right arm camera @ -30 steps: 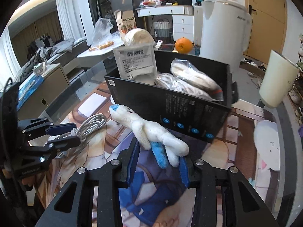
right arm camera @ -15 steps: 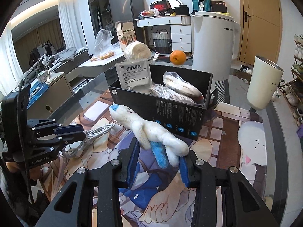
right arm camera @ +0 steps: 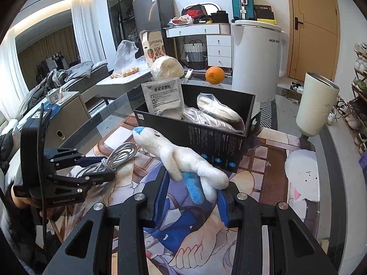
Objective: Organize soft objects
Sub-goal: 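Carry the white cable and plush rabbit with both tools over the box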
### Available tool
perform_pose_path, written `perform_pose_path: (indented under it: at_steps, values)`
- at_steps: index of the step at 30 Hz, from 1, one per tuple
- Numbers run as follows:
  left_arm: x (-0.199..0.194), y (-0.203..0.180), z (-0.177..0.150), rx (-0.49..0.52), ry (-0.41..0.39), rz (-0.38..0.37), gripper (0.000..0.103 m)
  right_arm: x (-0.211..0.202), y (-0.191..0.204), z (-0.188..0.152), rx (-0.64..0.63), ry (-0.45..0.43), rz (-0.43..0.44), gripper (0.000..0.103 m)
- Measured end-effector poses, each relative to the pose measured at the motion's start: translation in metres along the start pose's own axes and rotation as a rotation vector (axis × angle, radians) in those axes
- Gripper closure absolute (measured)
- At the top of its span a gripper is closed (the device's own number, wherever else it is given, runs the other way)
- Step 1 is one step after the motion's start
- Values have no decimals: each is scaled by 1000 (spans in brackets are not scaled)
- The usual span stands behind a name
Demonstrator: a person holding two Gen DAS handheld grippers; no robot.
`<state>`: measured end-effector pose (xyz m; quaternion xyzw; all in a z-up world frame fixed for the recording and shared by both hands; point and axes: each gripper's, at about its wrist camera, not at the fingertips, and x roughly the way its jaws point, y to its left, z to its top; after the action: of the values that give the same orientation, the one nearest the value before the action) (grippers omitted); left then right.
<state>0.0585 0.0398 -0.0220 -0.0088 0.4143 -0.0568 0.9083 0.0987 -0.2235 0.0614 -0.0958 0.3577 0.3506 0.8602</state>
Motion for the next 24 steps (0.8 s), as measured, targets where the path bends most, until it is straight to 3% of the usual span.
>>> perform_pose_path:
  at_steps: [16,24]
  values:
    - [-27,-1,8,-17,-100,-29,77,-32,5,10,-19,-90,6,65]
    - [-7,-3,4,-10,-39,-29,75,-36,3,9,-12,-91,2,65]
